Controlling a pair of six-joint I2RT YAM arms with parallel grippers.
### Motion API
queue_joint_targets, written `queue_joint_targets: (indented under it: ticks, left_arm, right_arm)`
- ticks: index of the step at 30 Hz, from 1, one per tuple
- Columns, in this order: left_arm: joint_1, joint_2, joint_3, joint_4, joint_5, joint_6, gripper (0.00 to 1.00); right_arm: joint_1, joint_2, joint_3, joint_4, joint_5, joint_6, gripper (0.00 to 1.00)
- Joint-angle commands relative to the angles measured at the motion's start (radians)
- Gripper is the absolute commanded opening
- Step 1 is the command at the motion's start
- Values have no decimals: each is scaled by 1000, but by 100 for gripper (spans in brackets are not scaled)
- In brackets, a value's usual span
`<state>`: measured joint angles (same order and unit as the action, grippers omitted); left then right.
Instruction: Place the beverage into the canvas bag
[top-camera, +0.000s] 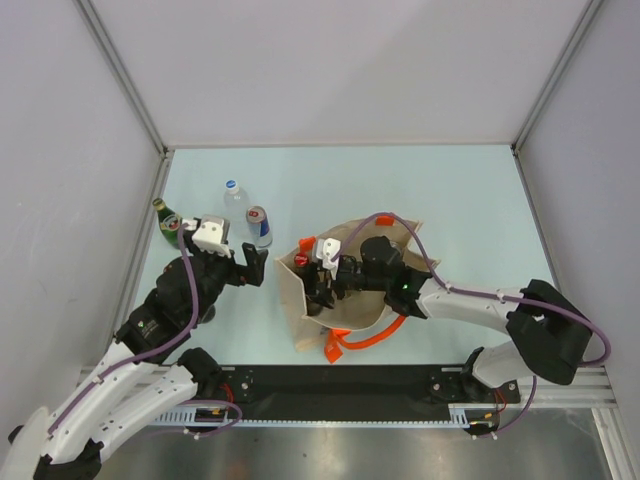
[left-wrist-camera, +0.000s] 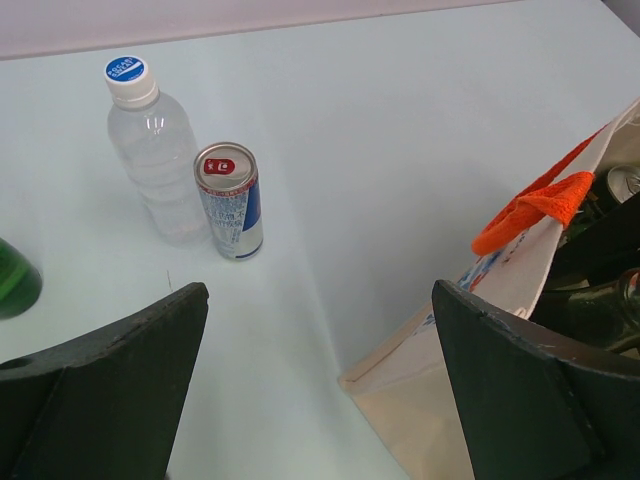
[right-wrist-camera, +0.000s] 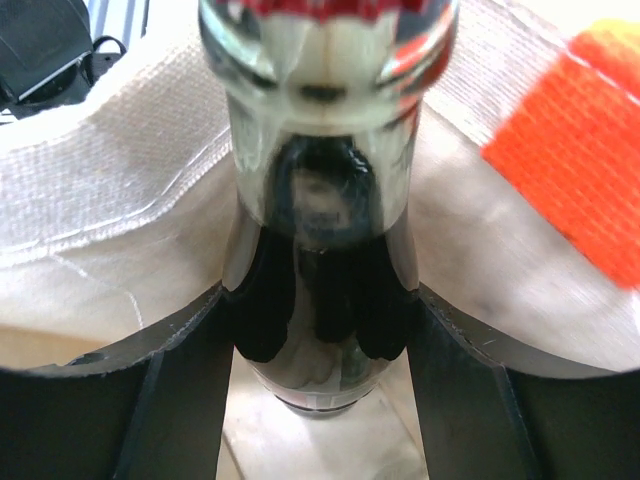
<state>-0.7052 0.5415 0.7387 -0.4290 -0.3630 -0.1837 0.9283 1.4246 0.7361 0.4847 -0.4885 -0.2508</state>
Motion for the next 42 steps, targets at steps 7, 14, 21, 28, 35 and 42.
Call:
queue_joint_targets:
  ticks: [7,14,21,28,35,42]
  left_arm:
    - [-7,-2,27,16,-4,-19,100]
    - [-7,-9,27,15,-10,-25,100]
    - [-7,-3,63,-14,-50,-89,100]
    - [-7,52,223,-247,-259,-256,100]
    - [-1,126,338,-517,-477,-408,100]
    - [94,170,390,-724,-550,-531,99]
  right_arm:
    - [3,-161,34,106,41,-16,77]
    - [3,-228,63,22,57,33,83]
    - [3,-395,75,-171,137,57,85]
    - [3,-521,173,-386,341,221,92]
    - [1,-539,270,-578,395,314,100]
    - [1,-562,240,-586,395,309,100]
